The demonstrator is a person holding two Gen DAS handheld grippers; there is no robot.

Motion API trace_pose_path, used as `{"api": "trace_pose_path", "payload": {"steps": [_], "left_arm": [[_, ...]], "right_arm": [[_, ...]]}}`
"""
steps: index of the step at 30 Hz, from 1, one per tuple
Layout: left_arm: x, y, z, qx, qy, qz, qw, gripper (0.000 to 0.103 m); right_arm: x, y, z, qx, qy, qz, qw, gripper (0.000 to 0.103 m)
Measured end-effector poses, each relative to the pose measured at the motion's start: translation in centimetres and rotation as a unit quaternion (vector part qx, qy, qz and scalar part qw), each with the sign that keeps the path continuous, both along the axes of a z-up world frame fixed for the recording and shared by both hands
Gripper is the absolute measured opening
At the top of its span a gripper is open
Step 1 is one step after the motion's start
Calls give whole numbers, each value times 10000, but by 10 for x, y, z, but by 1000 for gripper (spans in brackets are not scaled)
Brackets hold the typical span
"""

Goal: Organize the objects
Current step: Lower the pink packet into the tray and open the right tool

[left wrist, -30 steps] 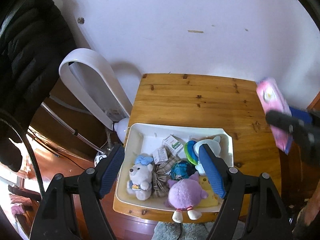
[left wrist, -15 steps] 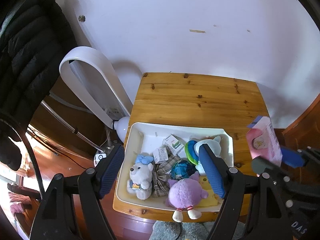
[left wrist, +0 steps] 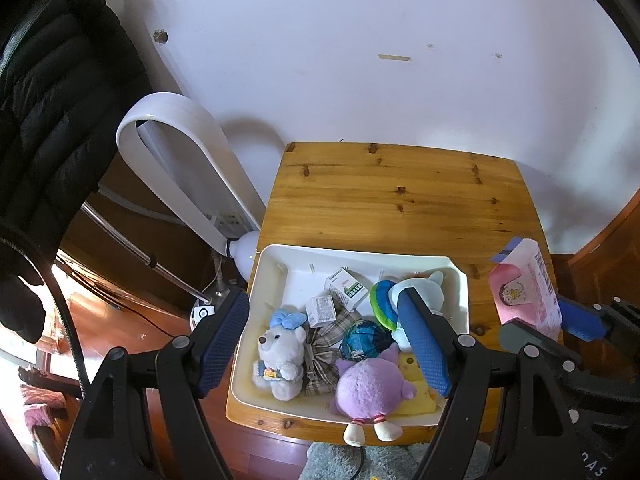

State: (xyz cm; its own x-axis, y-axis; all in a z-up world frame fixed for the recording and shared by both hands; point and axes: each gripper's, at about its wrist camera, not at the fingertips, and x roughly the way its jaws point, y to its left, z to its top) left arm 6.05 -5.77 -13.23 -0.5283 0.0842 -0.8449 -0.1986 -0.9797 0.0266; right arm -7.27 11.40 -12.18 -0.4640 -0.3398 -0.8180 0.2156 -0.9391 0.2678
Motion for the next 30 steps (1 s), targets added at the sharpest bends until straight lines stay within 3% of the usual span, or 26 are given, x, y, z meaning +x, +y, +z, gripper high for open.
{"api": "trace_pose_path", "payload": {"steps": [1, 3, 6, 30], "left_arm": [[0, 0, 0, -13, -1, 5, 10000, 80], [0, 1, -1, -37, -3, 13, 10000, 80], [1, 1, -1, -39, -20, 48, 10000, 80], [12, 21, 6, -57, 49, -76, 9999, 80]], "right_arm": [[0, -1, 0, -2, -24, 46, 10000, 41], [1, -3, -1, -12, -74, 158, 9998, 58], [4, -5, -1, -23, -57, 227, 9997, 70], [25, 38, 15, 239, 183, -246, 9992, 71]]}}
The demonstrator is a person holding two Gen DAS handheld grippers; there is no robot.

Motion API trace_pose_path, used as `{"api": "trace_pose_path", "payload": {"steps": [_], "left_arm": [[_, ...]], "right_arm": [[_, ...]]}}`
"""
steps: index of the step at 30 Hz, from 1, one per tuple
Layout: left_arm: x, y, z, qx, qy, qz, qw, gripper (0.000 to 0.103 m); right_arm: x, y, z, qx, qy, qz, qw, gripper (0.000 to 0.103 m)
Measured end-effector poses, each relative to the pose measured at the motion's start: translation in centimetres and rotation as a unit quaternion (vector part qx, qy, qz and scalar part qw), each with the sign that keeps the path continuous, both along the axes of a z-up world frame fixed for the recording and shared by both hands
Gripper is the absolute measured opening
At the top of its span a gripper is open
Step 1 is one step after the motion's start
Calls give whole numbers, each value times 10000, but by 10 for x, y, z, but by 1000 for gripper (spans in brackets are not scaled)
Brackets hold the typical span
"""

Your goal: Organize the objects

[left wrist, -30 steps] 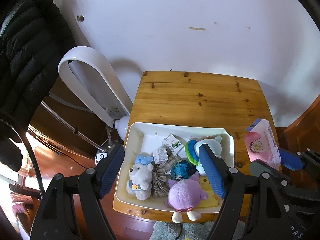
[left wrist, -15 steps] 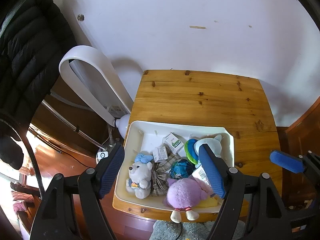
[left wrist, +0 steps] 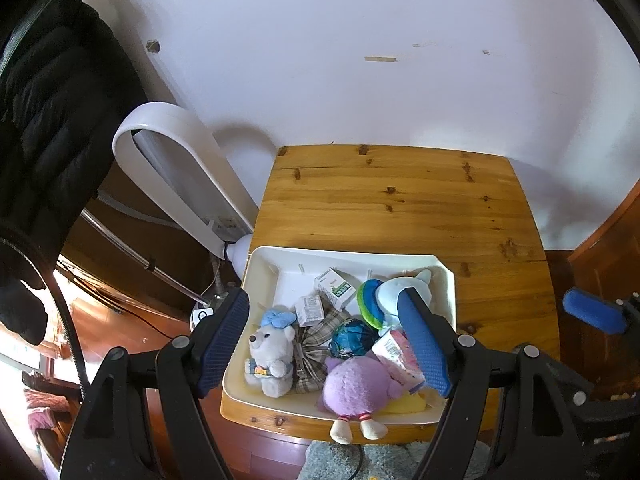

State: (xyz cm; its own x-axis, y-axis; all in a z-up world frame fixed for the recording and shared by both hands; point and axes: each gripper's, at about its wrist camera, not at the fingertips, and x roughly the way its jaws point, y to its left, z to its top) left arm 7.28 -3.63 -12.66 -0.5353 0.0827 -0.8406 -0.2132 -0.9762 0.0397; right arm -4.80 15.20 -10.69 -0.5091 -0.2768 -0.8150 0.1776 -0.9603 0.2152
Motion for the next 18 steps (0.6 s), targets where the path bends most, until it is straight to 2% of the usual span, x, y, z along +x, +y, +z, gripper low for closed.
{"api": "trace_pose_path", "payload": {"steps": [18], "left_arm": [[30, 35, 12, 257, -215, -338, 9989, 80]], "right_arm": [[27, 59, 24, -181, 44, -794, 9967, 71]]}}
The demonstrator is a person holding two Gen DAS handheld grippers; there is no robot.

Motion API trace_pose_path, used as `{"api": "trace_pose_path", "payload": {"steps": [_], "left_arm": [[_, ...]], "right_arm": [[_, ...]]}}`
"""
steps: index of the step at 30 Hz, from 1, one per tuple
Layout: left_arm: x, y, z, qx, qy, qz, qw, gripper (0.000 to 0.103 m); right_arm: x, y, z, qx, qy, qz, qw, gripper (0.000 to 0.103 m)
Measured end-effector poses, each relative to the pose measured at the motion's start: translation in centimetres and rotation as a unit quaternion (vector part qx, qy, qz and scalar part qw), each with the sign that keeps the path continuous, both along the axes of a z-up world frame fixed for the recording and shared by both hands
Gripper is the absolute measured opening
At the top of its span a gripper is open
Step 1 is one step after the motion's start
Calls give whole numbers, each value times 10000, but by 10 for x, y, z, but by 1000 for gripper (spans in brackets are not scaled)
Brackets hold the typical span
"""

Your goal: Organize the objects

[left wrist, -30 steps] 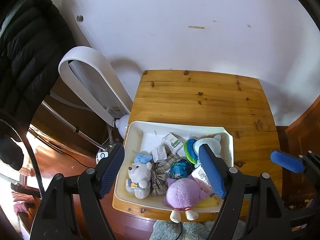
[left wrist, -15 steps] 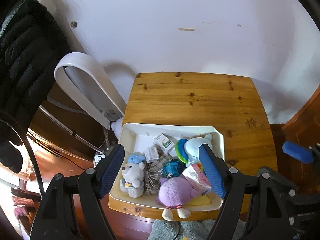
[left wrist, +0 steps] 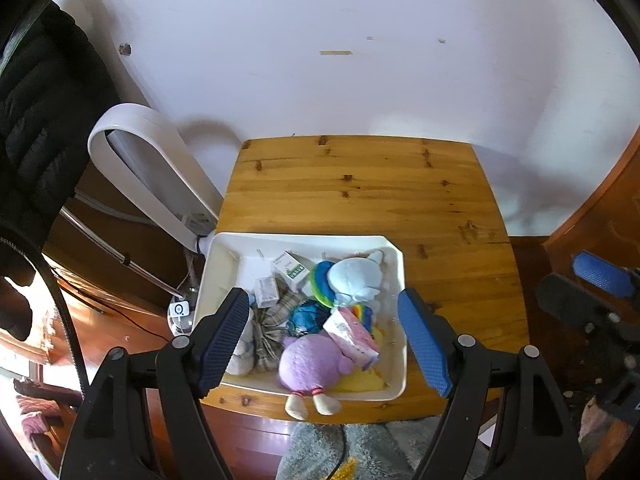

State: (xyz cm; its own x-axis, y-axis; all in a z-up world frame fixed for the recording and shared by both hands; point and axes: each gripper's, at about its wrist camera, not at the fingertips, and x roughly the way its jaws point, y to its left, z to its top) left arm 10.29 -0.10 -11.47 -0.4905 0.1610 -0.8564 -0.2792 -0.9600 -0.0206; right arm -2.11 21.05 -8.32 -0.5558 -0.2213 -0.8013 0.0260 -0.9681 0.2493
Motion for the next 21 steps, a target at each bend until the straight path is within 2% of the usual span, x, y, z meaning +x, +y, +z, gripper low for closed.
{"api": "trace_pose_path", "payload": {"steps": [21], "left_arm": [[13, 13, 3, -24, 33, -61, 10000, 80]], "right_arm": [[5, 4, -5, -56, -168, -32, 9998, 71]]}}
